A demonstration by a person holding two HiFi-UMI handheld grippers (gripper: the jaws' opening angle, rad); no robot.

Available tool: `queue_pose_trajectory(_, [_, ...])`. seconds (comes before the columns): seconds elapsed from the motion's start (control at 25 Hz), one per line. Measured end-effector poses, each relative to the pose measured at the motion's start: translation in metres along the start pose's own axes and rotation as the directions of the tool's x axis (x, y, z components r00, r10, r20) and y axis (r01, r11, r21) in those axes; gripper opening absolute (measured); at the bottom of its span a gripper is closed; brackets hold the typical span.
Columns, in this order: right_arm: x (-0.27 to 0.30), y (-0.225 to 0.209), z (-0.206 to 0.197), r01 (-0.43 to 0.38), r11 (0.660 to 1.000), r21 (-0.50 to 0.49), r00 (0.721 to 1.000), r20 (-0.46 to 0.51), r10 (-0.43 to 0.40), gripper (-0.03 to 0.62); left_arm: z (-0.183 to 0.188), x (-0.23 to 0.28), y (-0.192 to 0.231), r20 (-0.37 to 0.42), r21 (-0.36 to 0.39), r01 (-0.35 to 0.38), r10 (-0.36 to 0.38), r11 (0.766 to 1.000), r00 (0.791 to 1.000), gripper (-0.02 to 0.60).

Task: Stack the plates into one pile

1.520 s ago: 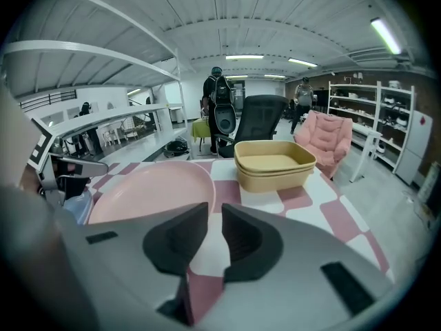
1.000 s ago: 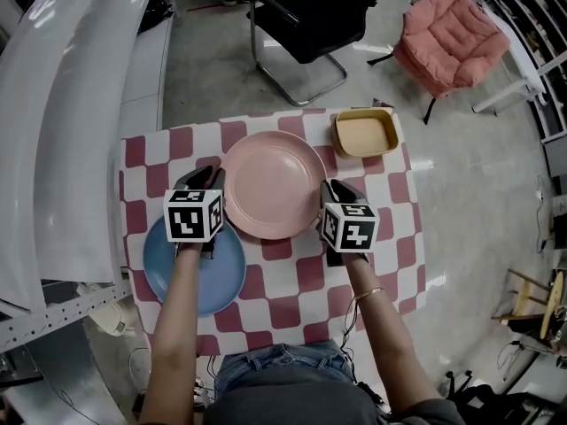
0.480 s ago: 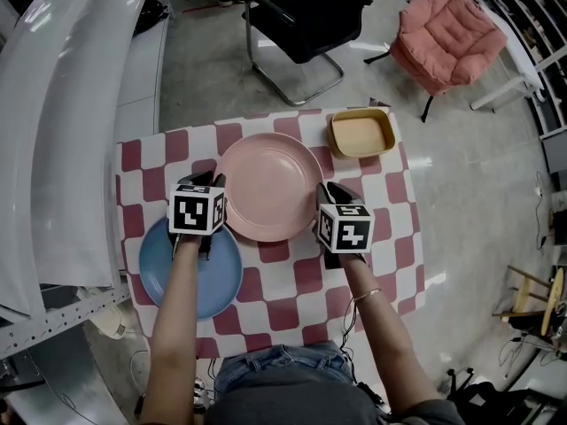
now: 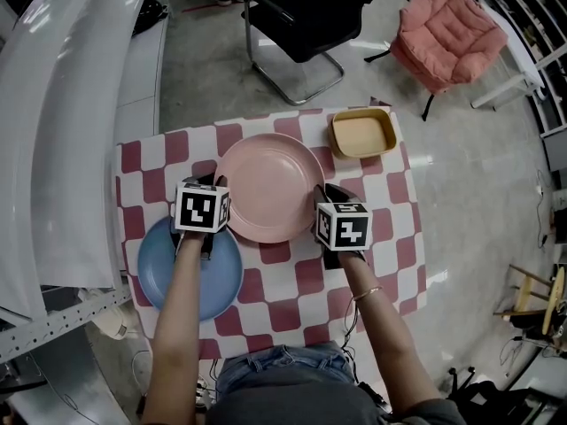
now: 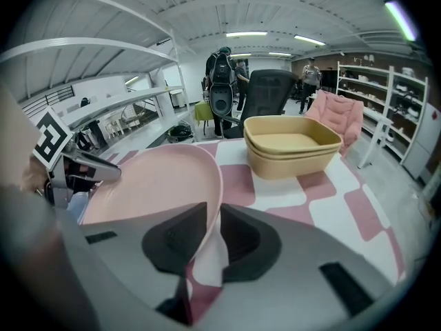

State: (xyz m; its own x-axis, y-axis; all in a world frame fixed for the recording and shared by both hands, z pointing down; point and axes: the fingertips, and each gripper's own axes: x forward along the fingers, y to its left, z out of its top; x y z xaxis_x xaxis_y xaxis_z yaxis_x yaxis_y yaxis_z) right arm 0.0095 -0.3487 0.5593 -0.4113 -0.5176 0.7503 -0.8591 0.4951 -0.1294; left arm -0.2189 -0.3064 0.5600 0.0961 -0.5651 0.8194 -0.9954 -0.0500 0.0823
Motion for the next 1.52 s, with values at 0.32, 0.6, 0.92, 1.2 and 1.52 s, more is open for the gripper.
queue_pose_trajectory(0.32, [-0.001,0.000,0.002,0.006,1.000,0.019,1.000,0.018,-0.006,0.066,0.002,0.000,0.002,0.018,0.055,-0.030,0.029,0.998,0.999,0.052])
queue_pose_trajectory(0.6, [-0.004,0.000,0.005,-0.001,0.999,0.041,0.999,0.032,-0.001,0.066,0.006,-0.010,0.000,0.044,-0.017,-0.001,0.002,1.000,0.999,0.051])
queue_pose_trajectory(0.92, [-0.009,0.001,0.012,-0.003,0.997,0.072,0.999,0.053,-0.001,0.066,0.019,-0.020,0.002,0.130,-0.065,0.000,0.008,0.998,0.992,0.040])
queue_pose_trajectory(1.2, [-0.019,0.001,0.021,0.003,0.996,0.085,0.996,0.086,-0.010,0.066,0.035,-0.035,0.000,0.205,-0.054,0.002,0.009,0.999,0.979,0.032])
queue_pose_trajectory(1.52, [-0.032,0.008,0.033,-0.006,0.996,0.092,0.991,0.132,-0.006,0.066,0.045,-0.060,0.002,0.266,-0.072,0.008,0.011,0.997,0.964,0.029])
